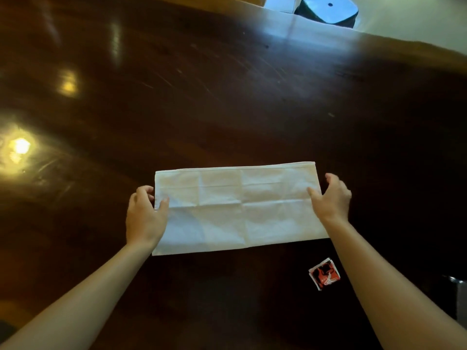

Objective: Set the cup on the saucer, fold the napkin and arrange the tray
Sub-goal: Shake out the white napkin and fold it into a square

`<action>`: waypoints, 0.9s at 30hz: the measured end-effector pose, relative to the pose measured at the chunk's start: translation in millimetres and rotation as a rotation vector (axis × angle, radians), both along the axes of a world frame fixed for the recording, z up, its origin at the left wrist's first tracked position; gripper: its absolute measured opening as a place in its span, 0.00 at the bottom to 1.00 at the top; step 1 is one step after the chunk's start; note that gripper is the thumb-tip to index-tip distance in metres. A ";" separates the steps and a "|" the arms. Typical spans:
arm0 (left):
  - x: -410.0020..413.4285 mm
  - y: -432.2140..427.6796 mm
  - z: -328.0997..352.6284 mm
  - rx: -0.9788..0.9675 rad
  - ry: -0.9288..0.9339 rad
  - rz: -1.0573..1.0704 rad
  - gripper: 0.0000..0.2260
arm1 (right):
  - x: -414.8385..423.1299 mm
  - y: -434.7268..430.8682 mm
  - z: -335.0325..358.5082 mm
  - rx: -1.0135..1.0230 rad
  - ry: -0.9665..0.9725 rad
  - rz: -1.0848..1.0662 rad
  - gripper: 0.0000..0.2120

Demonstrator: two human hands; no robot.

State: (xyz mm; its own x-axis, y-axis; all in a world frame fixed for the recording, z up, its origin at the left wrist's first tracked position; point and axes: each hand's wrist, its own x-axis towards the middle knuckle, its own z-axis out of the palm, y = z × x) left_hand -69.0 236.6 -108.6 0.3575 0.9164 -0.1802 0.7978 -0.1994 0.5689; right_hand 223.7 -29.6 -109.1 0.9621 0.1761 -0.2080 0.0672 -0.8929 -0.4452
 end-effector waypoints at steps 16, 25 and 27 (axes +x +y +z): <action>-38.7 -79.8 8.1 -0.081 0.133 -0.103 0.22 | -33.5 -30.5 19.2 -0.293 0.263 -0.115 0.18; -43.7 -103.5 6.6 -0.129 0.124 -0.243 0.21 | -28.3 -41.0 66.0 -0.078 0.218 0.039 0.02; -42.7 -108.7 6.8 -0.140 0.125 -0.258 0.21 | -35.5 -33.5 83.9 -0.036 0.149 0.140 0.03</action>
State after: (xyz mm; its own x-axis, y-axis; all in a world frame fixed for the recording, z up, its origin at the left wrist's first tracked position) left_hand -111.7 127.9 -101.8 0.5424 0.7615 -0.3548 0.7963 -0.3313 0.5062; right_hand 188.2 -63.1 -25.2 0.8869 0.2957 -0.3550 0.1271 -0.8949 -0.4277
